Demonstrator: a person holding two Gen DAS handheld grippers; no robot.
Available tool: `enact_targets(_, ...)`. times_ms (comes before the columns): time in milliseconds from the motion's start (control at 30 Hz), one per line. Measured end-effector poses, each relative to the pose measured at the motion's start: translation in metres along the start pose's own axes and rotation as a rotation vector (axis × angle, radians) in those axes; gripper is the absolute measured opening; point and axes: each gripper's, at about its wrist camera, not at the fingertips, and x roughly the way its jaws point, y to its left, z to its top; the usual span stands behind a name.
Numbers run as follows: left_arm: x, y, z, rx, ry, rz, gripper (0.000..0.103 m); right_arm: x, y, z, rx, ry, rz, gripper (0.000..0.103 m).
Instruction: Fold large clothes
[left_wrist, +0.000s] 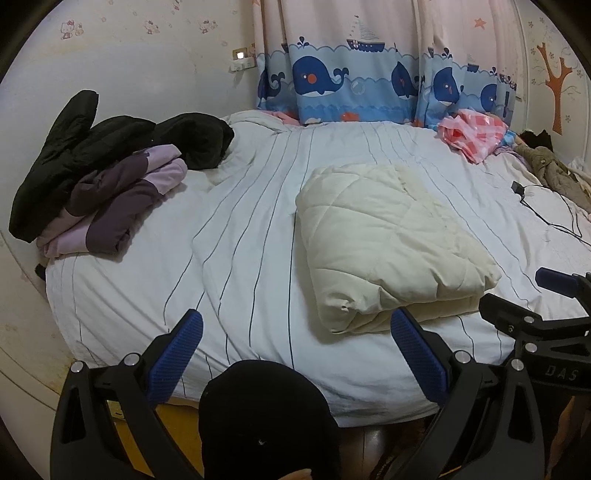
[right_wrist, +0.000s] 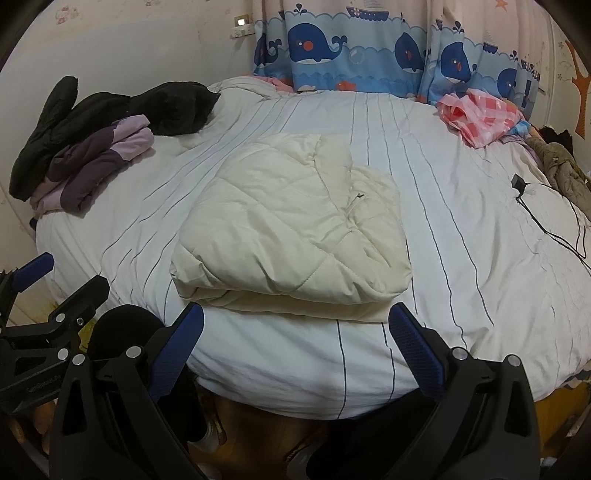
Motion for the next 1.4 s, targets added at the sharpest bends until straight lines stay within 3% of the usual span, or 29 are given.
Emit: enact_targets(1400, -0.002, -0.0049, 0.0033, -0.001, -0.001, -0.006, 0.097, 0.0072, 0.0005, -0.0031, 0.012, 0.019, 0.018, 0.097)
